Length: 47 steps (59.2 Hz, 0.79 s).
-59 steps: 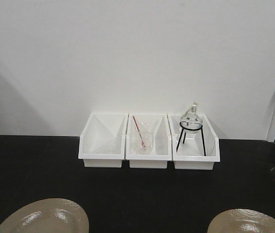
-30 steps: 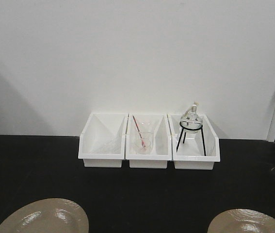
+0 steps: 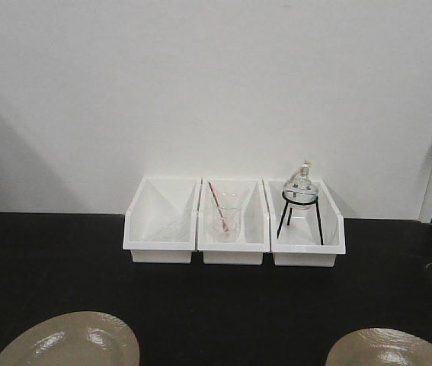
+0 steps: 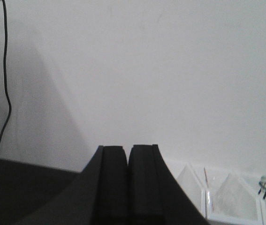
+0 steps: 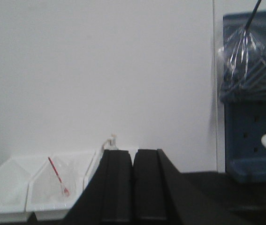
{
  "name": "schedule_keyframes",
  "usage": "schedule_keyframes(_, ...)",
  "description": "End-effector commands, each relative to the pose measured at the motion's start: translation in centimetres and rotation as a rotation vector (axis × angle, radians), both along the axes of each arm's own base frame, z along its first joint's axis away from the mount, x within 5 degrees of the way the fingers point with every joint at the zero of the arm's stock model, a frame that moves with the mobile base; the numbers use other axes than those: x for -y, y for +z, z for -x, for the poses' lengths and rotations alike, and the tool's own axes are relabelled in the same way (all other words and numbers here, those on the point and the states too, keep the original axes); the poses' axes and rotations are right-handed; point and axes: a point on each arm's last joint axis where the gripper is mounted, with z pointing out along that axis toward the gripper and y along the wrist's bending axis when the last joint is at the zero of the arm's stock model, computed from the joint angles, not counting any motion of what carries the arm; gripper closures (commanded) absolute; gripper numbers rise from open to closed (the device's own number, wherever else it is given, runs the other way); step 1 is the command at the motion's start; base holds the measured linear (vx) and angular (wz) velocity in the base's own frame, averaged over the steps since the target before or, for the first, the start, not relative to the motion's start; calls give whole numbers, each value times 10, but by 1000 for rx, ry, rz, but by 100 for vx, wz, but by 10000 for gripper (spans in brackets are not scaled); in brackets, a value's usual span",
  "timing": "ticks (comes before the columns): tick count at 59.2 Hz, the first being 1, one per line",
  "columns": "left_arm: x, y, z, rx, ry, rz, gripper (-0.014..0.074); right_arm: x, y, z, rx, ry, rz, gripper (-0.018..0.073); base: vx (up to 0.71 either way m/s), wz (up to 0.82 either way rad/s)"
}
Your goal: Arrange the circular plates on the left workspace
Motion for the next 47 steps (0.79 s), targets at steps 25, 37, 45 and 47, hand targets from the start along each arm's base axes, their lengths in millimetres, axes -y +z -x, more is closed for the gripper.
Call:
schedule_keyframes(25, -3, -17, -111, -334, -8, 20, 594, 0, -24, -95, -259, 4, 46, 559, 0, 0)
schedule_keyframes(37, 1, -39, -119, -505, -39, 135, 580, 0, -25, -95, -265, 4, 46, 559, 0, 0)
schedule_keyframes(45, 4, -51, -125, -599, -60, 150, 528, 0, -25, -95, -265, 4, 46, 559, 0, 0)
schedule_keyframes(47, 5, -54, -128, -631, -69, 151, 511, 0, -25, -95, -265, 4, 46, 559, 0, 0)
